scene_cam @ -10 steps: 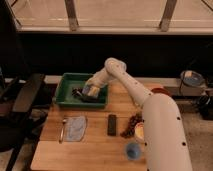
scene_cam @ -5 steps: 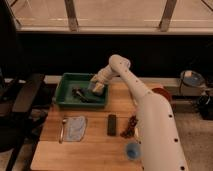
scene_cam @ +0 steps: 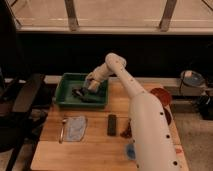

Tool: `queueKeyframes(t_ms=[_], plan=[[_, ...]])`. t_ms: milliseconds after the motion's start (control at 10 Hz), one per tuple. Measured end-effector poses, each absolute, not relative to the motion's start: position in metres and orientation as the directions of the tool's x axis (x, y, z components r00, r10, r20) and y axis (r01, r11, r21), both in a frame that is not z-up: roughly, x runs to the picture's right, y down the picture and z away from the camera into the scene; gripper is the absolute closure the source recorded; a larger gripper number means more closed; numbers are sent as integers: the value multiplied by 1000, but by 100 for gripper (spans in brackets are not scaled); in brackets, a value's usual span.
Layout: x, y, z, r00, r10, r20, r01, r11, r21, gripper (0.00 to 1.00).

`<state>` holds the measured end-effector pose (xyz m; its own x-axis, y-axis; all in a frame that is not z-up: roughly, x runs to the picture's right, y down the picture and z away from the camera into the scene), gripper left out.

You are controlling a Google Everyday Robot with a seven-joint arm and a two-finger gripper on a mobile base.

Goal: Wipe tray with sponge

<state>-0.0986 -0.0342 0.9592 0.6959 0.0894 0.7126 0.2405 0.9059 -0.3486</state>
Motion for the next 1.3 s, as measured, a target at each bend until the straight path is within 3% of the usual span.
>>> queueKeyframes(t_ms=[300, 600, 1300], plan=[[-98, -12, 941, 705, 107, 701, 239, 895, -377, 100], [-65, -5, 948, 754, 128, 645, 202, 888, -413, 100], [-77, -40, 971, 757, 59, 651, 220, 915, -339, 100]])
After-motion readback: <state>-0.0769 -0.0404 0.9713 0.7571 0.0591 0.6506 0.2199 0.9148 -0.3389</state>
